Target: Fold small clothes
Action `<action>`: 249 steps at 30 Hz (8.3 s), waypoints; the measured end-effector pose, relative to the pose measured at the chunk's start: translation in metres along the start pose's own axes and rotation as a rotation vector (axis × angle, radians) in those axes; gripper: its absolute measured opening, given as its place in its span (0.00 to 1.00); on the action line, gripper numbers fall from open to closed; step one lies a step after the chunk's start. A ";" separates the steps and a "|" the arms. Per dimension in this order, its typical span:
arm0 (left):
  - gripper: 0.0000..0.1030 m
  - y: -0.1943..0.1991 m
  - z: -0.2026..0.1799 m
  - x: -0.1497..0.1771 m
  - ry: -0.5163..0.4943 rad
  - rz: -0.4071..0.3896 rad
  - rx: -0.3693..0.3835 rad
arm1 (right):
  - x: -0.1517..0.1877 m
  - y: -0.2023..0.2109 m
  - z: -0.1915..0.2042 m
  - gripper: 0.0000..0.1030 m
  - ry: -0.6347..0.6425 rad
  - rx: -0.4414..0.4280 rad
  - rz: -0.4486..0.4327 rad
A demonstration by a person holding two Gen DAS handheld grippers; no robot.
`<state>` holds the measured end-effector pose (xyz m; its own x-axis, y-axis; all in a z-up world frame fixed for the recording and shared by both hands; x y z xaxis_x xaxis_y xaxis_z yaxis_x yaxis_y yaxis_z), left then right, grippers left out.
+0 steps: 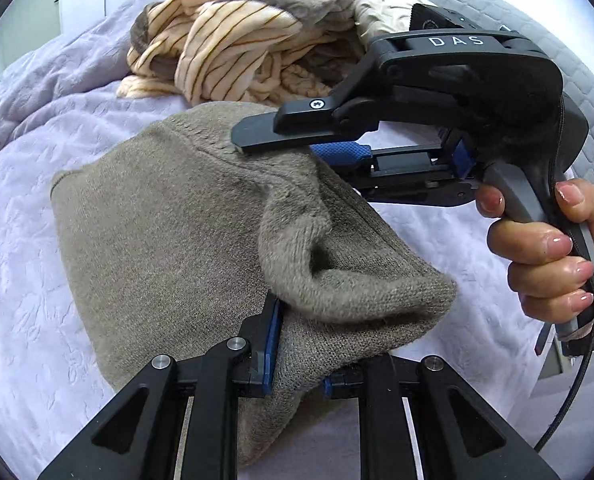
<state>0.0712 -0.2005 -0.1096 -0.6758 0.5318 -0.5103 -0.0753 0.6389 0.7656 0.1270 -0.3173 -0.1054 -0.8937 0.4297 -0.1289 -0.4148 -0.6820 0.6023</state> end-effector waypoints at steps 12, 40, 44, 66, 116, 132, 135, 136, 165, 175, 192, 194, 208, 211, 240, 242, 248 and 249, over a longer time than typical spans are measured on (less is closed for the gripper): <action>0.60 -0.018 0.008 0.045 0.090 0.161 -0.028 | 0.032 -0.004 -0.089 0.26 -0.098 0.321 0.050; 0.66 0.061 0.110 0.064 0.393 0.070 -0.247 | 0.094 0.042 -0.072 0.58 -0.049 0.603 -0.039; 0.66 0.062 0.121 0.040 0.396 0.037 -0.264 | 0.042 0.035 -0.061 0.66 -0.040 0.499 -0.091; 0.79 0.025 0.143 0.029 0.457 0.048 -0.254 | -0.002 -0.004 -0.051 0.15 0.021 0.605 -0.028; 1.00 0.038 0.112 0.070 0.555 0.178 -0.221 | 0.132 0.035 -0.059 0.64 -0.121 0.634 0.017; 1.00 0.027 0.121 0.073 0.593 0.183 -0.200 | 0.104 0.032 -0.051 0.64 -0.042 0.604 0.024; 1.00 0.027 0.122 0.071 0.588 0.179 -0.196 | 0.098 0.030 -0.051 0.64 -0.036 0.596 0.029; 1.00 0.028 0.123 0.071 0.587 0.178 -0.195 | 0.096 0.029 -0.051 0.64 -0.036 0.594 0.031; 1.00 -0.005 0.137 0.035 0.552 0.108 0.169 | 0.000 -0.045 -0.051 0.70 0.128 0.390 0.176; 1.00 -0.037 0.129 0.034 0.477 0.156 0.088 | -0.009 -0.060 -0.076 0.74 0.003 0.235 0.206; 0.54 0.027 0.111 0.032 0.524 0.023 0.187 | 0.011 -0.029 -0.029 0.43 -0.036 0.104 0.136; 0.54 0.037 0.105 0.036 0.523 0.011 0.191 | 0.016 -0.025 -0.020 0.42 -0.035 0.093 0.133; 0.55 0.077 0.118 0.091 0.565 -0.014 0.133 | 0.079 -0.046 0.022 0.36 0.038 0.168 0.183; 0.55 0.074 0.122 0.097 0.549 0.000 0.130 | 0.077 -0.034 -0.001 0.38 -0.005 0.258 0.104; 0.55 0.090 0.115 0.165 0.555 0.083 0.025 | 0.125 -0.090 -0.002 0.47 0.086 0.250 0.269; 0.62 0.090 0.117 0.175 0.583 0.085 0.028 | 0.131 -0.086 -0.018 0.53 0.090 0.374 0.242; 0.63 0.107 0.111 0.181 0.602 0.087 -0.011 | 0.155 -0.042 -0.022 0.61 0.110 0.616 0.130; 0.63 0.109 0.108 0.180 0.596 0.091 -0.025 | 0.161 -0.035 -0.021 0.61 0.116 0.663 0.117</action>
<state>0.0210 0.0246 -0.1605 -0.9743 0.1761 -0.1405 -0.0103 0.5883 0.8086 -0.0055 -0.2369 -0.1634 -0.9542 0.2839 -0.0947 -0.1548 -0.1973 0.9681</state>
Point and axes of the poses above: each gripper's, at about its wrist camera, not at the fingertips, and y roughly against the way its jaws point, z to its left, x to its underside, the point moved 4 cm from there along -y, roughly the way its jaws point, and after that the axes turned 11 degrees about x, right-handed, at the moved point
